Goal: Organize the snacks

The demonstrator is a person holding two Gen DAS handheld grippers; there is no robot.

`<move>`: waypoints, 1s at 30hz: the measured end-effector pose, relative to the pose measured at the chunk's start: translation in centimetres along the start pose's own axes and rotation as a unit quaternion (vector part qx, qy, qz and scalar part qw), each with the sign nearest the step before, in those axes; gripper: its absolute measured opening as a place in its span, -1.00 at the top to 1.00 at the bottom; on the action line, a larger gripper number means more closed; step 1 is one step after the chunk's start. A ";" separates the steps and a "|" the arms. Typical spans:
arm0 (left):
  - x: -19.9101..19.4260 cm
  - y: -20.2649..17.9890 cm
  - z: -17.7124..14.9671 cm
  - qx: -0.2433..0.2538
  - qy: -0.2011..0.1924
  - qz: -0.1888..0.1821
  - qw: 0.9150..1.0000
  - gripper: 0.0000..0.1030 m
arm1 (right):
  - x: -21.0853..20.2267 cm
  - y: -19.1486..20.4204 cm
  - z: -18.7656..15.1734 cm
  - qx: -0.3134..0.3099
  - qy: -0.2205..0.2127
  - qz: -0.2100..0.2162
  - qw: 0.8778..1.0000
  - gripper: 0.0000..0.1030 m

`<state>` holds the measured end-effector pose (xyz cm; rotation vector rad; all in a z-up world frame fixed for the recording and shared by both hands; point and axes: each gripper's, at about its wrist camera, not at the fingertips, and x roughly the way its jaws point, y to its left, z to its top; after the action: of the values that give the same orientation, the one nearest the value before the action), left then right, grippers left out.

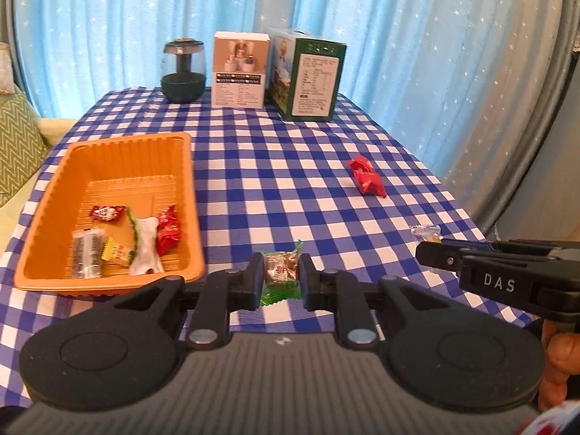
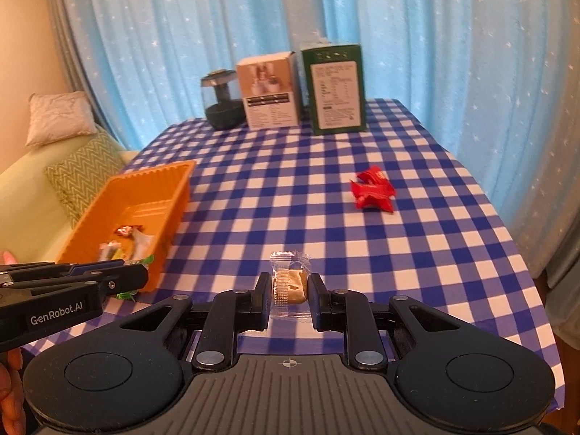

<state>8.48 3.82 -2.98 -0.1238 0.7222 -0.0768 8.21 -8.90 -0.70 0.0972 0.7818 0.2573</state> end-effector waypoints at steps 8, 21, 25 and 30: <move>-1.6 2.0 0.2 -0.017 -0.009 0.012 1.000 0.65 | 0.3 2.5 0.2 -0.018 0.001 0.018 1.000 0.58; -3.4 5.2 0.3 -0.041 -0.021 0.037 0.998 0.65 | 1.2 5.8 1.0 -0.043 0.001 0.044 0.998 0.58; -3.8 6.4 0.3 -0.050 -0.022 0.047 0.997 0.65 | 1.6 6.8 1.1 -0.050 0.003 0.051 0.997 0.58; -4.3 7.8 0.2 -0.060 -0.025 0.057 0.996 0.65 | 2.2 8.1 1.4 -0.059 0.004 0.061 0.996 0.58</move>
<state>5.66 12.06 -1.10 -0.1981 0.6835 0.0787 9.13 -0.51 0.23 0.0313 0.7685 0.4192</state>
